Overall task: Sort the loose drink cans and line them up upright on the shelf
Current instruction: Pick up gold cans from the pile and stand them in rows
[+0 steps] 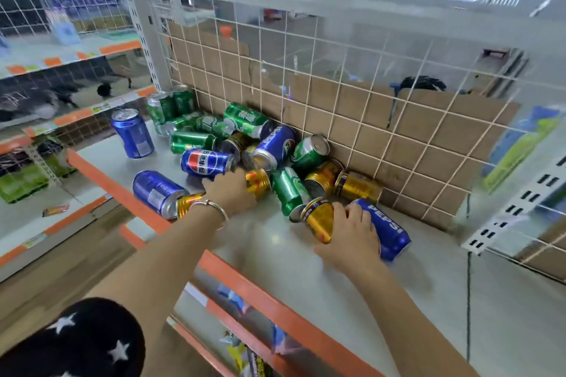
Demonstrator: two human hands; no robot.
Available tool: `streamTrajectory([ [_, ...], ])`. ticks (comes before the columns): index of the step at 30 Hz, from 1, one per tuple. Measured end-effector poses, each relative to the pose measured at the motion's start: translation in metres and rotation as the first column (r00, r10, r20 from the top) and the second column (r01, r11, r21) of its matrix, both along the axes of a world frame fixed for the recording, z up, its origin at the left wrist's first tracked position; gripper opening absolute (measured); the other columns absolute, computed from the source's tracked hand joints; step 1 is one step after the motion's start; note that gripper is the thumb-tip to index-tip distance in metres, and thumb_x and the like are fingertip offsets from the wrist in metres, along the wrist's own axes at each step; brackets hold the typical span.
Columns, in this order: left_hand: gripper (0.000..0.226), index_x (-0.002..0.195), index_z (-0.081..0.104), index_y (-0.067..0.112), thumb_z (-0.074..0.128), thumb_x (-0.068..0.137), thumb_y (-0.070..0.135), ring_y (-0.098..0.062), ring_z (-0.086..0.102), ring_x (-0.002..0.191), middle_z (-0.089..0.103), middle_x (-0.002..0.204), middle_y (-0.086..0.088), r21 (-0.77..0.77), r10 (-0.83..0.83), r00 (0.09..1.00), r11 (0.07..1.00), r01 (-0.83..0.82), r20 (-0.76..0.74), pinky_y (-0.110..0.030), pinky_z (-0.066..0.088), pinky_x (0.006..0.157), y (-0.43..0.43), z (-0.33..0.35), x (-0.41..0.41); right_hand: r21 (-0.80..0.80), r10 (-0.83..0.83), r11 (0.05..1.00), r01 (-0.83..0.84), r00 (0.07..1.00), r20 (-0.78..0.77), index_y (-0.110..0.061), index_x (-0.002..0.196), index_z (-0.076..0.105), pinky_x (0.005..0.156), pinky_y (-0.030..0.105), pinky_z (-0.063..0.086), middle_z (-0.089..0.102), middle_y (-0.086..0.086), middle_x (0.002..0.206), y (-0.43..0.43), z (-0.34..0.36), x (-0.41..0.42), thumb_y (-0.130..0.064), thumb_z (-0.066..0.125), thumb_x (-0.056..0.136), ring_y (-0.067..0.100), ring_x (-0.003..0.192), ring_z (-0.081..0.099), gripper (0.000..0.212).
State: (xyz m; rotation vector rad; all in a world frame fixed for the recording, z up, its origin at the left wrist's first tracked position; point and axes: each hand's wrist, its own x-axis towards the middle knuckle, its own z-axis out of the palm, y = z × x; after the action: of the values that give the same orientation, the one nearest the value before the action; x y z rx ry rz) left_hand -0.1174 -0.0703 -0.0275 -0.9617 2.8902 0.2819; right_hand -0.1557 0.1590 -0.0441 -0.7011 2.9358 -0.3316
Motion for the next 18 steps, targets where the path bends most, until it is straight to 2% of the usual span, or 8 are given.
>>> streamTrajectory([
  [4, 0.059, 0.116, 0.048, 0.009, 0.07, 0.072, 0.042, -0.033, 0.054, 0.104, 0.057, 0.111, -0.013, -0.033, -0.058, 0.997, 0.998, 0.056, -0.045, -0.04, 0.05, 0.081, -0.012, -0.01, -0.006, -0.049, -0.088, 0.995, 0.092, 0.993, 0.078, -0.021, 0.14, 0.027, 0.098, 0.036, 0.036, 0.034, 0.004, 0.132, 0.001, -0.002, 0.009, -0.05, 0.064, 0.073, 0.024, 0.123, 0.034, 0.082],
  [6, 0.047, 0.098, 0.053, 0.016, 0.073, 0.066, 0.044, -0.028, 0.057, 0.093, 0.058, 0.094, -0.005, 0.018, -0.098, 0.993, 0.995, 0.099, -0.064, -0.034, 0.05, 0.072, -0.018, -0.006, -0.006, -0.125, -0.145, 0.978, 0.168, 0.973, 0.178, -0.021, 0.138, 0.03, 0.091, 0.033, 0.038, 0.032, 0.003, 0.127, 0.004, -0.005, 0.014, -0.05, 0.065, 0.073, 0.022, 0.117, 0.037, 0.079],
  [9, 0.039, 0.069, 0.043, 0.022, 0.075, 0.065, 0.045, -0.019, 0.052, 0.073, 0.05, 0.071, 0.004, 0.076, -0.141, 0.988, 0.986, 0.146, -0.063, -0.026, 0.04, 0.057, -0.02, 0.002, -0.004, -0.201, -0.196, 0.944, 0.263, 0.934, 0.299, -0.018, 0.137, 0.032, 0.093, 0.033, 0.041, 0.027, 0.004, 0.134, 0.011, -0.009, 0.017, -0.049, 0.066, 0.074, 0.02, 0.112, 0.041, 0.079],
  [11, 0.042, 0.065, 0.044, 0.018, 0.073, 0.063, 0.049, -0.018, 0.052, 0.065, 0.052, 0.066, 0.001, 0.121, -0.12, 0.983, 0.983, 0.136, -0.136, -0.028, 0.041, 0.051, -0.02, 0.005, -0.002, -0.233, -0.225, 0.916, 0.327, 0.899, 0.376, -0.018, 0.141, 0.029, 0.097, 0.036, 0.042, 0.026, 0.007, 0.139, 0.014, -0.012, 0.015, -0.047, 0.068, 0.074, 0.023, 0.117, 0.042, 0.083],
  [12, 0.043, 0.068, 0.048, 0.016, 0.073, 0.062, 0.051, -0.019, 0.054, 0.067, 0.054, 0.068, -0.002, 0.197, -0.077, 0.976, 0.973, 0.118, -0.203, -0.03, 0.044, 0.056, -0.018, 0.007, -0.001, -0.251, -0.231, 0.9, 0.356, 0.879, 0.417, -0.019, 0.143, 0.028, 0.097, 0.037, 0.043, 0.028, 0.008, 0.138, 0.015, -0.012, 0.015, -0.045, 0.069, 0.074, 0.025, 0.117, 0.042, 0.084],
  [14, 0.041, 0.079, 0.056, 0.012, 0.074, 0.068, 0.047, -0.018, 0.056, 0.069, 0.057, 0.074, -0.002, 0.463, 0.064, 0.94, 0.88, 0.105, -0.335, -0.031, 0.046, 0.062, -0.011, 0.018, 0.0, -0.285, -0.228, 0.874, 0.393, 0.85, 0.475, -0.02, 0.142, 0.029, 0.096, 0.041, 0.047, 0.034, 0.008, 0.133, 0.016, -0.014, 0.013, -0.044, 0.071, 0.073, 0.025, 0.113, 0.047, 0.085],
  [16, 0.037, 0.092, 0.062, 0.011, 0.071, 0.076, 0.043, -0.015, 0.057, 0.071, 0.061, 0.079, -0.002, 0.696, 0.18, 0.904, 0.7, 0.16, -0.389, -0.025, 0.044, 0.062, 0.001, 0.028, 0.002, -0.297, -0.231, 0.863, 0.409, 0.841, 0.489, -0.022, 0.141, 0.03, 0.093, 0.043, 0.05, 0.039, 0.007, 0.128, 0.017, -0.017, 0.013, -0.045, 0.072, 0.072, 0.026, 0.107, 0.052, 0.084],
  [18, 0.042, 0.106, 0.061, 0.012, 0.068, 0.079, 0.044, -0.015, 0.063, 0.081, 0.067, 0.093, -0.005, 0.845, 0.258, 0.898, 0.499, 0.192, -0.357, -0.026, 0.051, 0.073, 0.016, 0.031, 0.004, -0.315, -0.237, 0.848, 0.426, 0.838, 0.492, -0.023, 0.14, 0.031, 0.091, 0.041, 0.05, 0.043, 0.006, 0.124, 0.017, -0.019, 0.015, -0.046, 0.072, 0.072, 0.024, 0.104, 0.053, 0.083],
])
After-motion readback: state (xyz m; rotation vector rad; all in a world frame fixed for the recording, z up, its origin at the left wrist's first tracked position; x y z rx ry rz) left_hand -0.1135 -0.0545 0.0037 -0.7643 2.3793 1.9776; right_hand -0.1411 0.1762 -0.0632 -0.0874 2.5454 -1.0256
